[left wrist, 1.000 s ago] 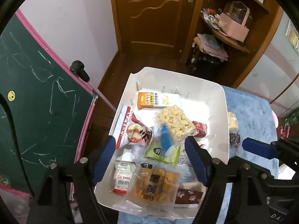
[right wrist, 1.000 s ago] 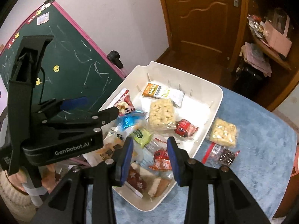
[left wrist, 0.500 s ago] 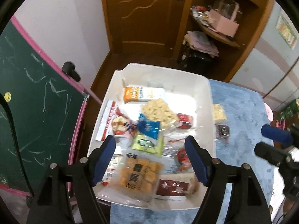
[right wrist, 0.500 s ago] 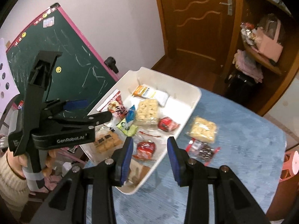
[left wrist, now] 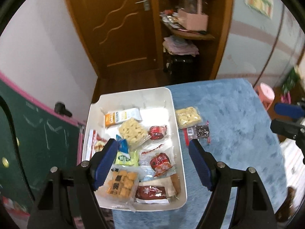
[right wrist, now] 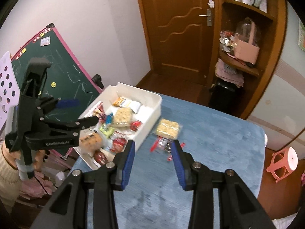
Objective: Organize snacks
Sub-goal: 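Move both open grippers to the cracker pack and red-edged jerky pack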
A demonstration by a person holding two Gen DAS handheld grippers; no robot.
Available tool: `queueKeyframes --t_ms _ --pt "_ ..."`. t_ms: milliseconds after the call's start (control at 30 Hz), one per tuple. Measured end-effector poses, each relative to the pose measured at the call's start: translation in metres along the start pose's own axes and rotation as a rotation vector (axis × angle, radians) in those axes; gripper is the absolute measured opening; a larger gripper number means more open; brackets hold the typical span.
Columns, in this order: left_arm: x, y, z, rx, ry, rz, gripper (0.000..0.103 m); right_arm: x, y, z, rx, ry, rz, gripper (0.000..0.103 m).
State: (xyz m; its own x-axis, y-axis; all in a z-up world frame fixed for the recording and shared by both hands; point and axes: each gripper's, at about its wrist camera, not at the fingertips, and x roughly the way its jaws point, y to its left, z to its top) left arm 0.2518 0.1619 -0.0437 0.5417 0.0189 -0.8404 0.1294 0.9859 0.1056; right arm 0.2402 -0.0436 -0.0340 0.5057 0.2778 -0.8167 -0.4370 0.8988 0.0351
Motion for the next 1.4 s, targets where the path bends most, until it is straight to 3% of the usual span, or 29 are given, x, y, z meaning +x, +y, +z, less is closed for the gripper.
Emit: queueKeyframes --t_ms 300,567,800,1100,1400 --pt "0.036 -0.051 0.037 0.261 0.053 0.023 0.076 0.033 -0.041 -0.027 -0.08 0.015 -0.07 0.044" --pt "0.088 -0.09 0.073 0.556 0.093 0.045 0.077 0.09 -0.072 -0.034 -0.165 0.037 -0.01 0.049" --pt "0.157 -0.11 0.068 0.754 0.232 -0.016 0.077 0.142 -0.077 -0.039 -0.26 0.06 0.058 0.05" --pt "0.207 -0.125 0.063 0.821 0.319 -0.113 0.078 0.197 -0.066 -0.054 -0.335 0.106 0.105 0.05" --pt "0.24 -0.135 0.066 0.816 0.405 -0.125 0.081 0.213 -0.049 -0.065 -0.465 0.087 0.111 0.05"
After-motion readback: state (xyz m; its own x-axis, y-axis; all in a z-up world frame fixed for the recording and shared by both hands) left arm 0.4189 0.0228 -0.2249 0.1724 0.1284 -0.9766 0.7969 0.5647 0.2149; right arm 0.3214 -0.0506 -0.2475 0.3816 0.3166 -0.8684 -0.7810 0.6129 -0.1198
